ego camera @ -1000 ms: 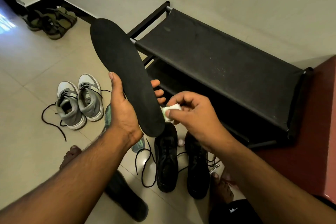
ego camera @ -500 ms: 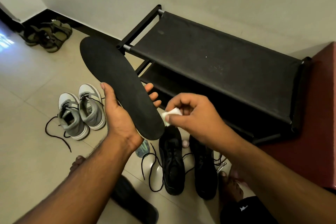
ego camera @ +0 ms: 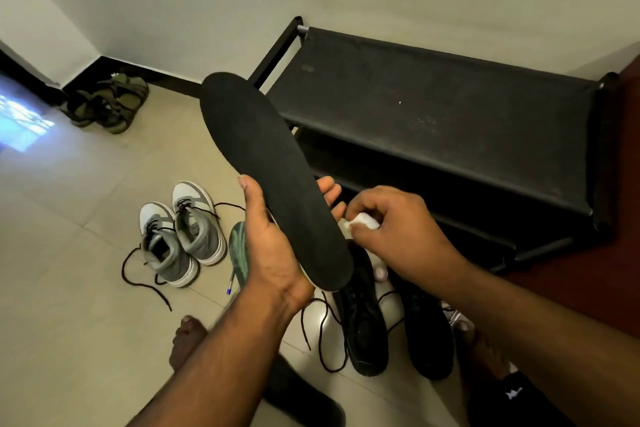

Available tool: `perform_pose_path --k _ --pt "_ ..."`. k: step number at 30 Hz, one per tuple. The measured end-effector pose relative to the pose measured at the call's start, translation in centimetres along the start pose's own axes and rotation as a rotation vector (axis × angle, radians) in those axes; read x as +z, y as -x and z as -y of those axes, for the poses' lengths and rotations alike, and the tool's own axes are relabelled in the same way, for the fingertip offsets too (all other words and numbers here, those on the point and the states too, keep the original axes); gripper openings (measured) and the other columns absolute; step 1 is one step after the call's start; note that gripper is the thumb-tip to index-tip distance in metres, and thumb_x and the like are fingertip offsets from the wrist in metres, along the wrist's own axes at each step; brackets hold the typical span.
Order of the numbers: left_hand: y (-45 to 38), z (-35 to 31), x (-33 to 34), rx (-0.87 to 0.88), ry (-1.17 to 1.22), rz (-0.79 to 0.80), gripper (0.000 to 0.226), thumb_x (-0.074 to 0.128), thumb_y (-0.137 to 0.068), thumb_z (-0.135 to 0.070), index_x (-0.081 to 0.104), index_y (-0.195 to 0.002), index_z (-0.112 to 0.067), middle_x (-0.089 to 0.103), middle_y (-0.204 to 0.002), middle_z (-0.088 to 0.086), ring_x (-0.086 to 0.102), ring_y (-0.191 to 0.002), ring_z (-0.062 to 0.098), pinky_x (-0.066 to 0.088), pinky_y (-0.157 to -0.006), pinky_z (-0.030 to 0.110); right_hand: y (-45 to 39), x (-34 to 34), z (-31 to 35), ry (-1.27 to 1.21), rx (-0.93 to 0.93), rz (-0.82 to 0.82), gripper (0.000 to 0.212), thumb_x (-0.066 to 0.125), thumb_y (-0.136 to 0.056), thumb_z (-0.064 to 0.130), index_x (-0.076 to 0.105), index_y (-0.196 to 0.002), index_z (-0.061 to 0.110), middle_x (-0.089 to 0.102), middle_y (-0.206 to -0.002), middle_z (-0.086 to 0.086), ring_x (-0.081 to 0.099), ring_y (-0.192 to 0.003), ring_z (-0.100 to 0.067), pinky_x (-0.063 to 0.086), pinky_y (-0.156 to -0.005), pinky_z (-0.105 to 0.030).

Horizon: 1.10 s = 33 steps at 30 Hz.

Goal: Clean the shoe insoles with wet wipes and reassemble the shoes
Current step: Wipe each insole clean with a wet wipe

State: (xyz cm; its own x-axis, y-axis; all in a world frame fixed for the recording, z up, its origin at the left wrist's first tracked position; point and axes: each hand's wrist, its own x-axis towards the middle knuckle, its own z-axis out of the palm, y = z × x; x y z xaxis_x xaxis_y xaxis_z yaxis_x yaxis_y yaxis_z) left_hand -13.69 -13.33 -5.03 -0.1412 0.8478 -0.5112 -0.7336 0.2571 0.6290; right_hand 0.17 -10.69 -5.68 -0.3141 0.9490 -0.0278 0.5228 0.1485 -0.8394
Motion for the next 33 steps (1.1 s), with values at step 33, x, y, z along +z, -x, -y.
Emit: perform_pose_path --k 33 --pt "0.5 1.2 0.3 -0.049 -0.018 0.051 0.088 0.045 -0.073 -0.079 0.069 -0.095 0.003 0.067 -0.09 0.018 0.067 -0.085 0.028 0.056 -0.087 0.04 1.7 1.9 1.1 -0.275 -0.056 0.001 0.01 0.074 -0.077 0.003 0.071 -0.078 0.013 0.066 -0.079 0.006 0.063 -0.074 -0.004 0.045 -0.065 -0.009"
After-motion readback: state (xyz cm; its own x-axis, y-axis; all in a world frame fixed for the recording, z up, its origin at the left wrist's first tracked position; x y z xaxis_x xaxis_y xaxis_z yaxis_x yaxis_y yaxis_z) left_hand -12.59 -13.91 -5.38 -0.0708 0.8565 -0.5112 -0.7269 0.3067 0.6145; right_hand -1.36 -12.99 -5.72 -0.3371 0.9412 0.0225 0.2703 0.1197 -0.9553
